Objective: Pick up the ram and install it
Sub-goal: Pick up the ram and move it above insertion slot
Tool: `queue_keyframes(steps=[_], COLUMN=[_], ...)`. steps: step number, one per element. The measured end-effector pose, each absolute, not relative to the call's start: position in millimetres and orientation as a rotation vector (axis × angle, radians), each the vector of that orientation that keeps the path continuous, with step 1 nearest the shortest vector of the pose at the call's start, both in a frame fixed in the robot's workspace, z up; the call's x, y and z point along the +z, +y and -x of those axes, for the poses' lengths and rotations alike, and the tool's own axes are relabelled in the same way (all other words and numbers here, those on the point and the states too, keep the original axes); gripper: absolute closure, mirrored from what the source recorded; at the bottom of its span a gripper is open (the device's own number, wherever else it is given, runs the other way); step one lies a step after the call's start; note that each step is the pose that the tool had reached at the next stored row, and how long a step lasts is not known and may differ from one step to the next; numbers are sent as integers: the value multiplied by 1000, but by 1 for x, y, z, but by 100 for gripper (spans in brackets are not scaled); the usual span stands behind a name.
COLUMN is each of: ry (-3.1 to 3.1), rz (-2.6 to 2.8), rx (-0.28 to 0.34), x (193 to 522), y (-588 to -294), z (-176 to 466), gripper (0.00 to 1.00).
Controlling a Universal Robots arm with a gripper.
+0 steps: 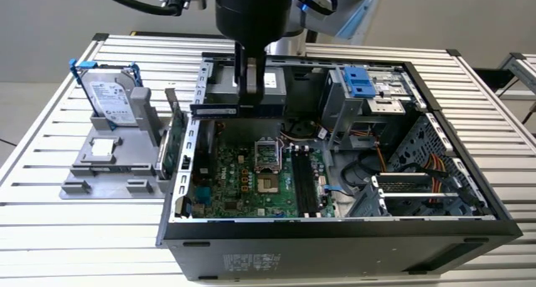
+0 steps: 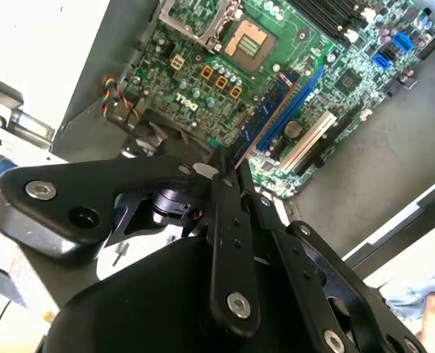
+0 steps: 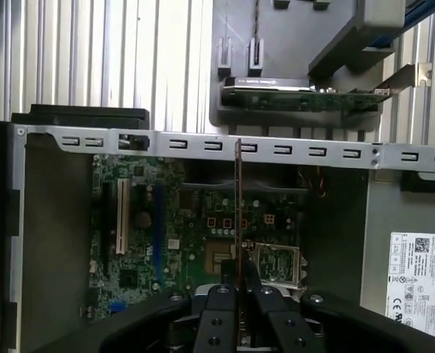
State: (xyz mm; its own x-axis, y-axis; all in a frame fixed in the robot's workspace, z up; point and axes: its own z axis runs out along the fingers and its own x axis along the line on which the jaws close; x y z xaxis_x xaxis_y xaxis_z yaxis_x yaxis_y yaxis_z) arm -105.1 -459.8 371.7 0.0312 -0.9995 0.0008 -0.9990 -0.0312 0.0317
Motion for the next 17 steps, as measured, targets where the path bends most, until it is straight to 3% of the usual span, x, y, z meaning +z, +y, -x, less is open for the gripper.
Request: queue_keyframes(steps=[17], ry=[-2170], rz=[-2239], rx=[-33], x=[372], y=[-441], z=[81], gripper=[100])
